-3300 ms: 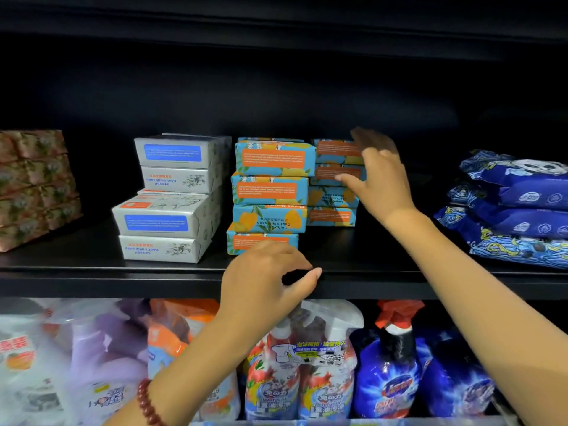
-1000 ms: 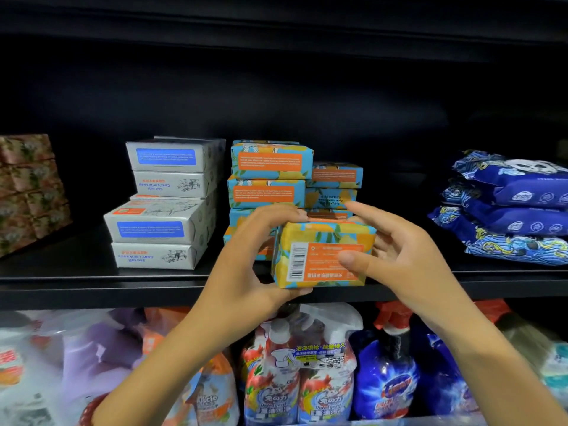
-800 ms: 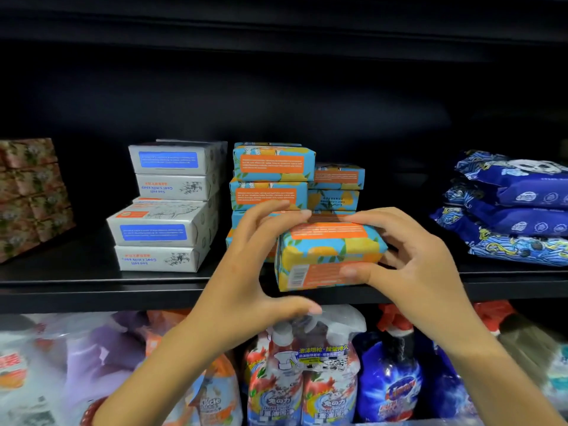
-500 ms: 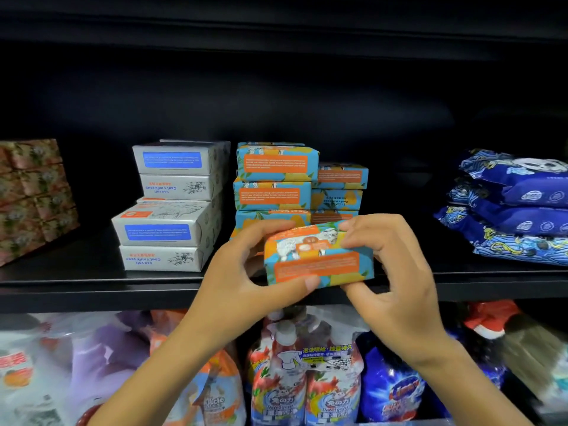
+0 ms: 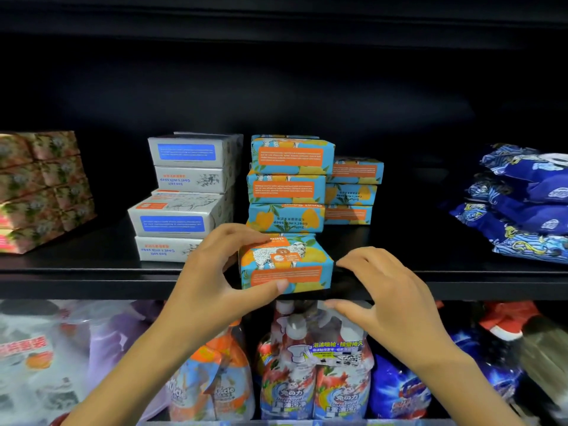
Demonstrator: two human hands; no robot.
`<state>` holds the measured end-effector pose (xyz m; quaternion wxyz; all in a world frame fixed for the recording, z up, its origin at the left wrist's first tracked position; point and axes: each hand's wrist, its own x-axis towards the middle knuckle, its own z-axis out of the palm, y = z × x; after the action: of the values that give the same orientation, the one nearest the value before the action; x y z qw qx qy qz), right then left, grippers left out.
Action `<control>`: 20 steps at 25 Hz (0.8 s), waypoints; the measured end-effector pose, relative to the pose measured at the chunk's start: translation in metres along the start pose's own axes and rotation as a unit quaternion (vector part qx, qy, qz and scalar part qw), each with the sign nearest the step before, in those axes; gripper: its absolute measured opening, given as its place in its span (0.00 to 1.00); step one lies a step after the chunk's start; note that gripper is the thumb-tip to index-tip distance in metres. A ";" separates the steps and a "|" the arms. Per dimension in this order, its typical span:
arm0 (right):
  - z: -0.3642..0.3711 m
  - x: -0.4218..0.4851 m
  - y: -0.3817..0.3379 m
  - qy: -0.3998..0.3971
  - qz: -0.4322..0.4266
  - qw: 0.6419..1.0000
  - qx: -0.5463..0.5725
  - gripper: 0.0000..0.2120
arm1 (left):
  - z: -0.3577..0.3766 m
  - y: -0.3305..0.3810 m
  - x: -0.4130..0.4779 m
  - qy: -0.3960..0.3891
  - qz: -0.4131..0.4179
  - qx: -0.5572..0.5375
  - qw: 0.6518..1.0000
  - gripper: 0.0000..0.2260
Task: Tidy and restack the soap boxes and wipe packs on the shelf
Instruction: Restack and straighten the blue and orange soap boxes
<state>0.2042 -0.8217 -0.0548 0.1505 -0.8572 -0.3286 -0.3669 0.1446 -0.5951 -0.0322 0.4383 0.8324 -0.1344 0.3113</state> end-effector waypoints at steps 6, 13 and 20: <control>0.002 -0.002 -0.003 0.007 0.016 1.000 0.008 0.22 | 0.008 0.001 -0.007 0.047 0.099 0.130 0.985 0.18; 0.004 -0.003 -0.004 0.012 0.023 1.000 0.005 0.22 | 0.013 0.000 -0.003 0.058 0.118 0.153 0.979 0.19; 0.004 -0.004 -0.003 0.014 0.017 1.000 0.001 0.21 | 0.017 -0.007 0.006 0.062 0.107 0.171 0.977 0.20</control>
<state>0.2023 -0.8189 -0.0601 0.1626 -0.8574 -0.3120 -0.3757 0.1592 -0.6047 -0.0403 0.2611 0.8549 -0.1404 0.4258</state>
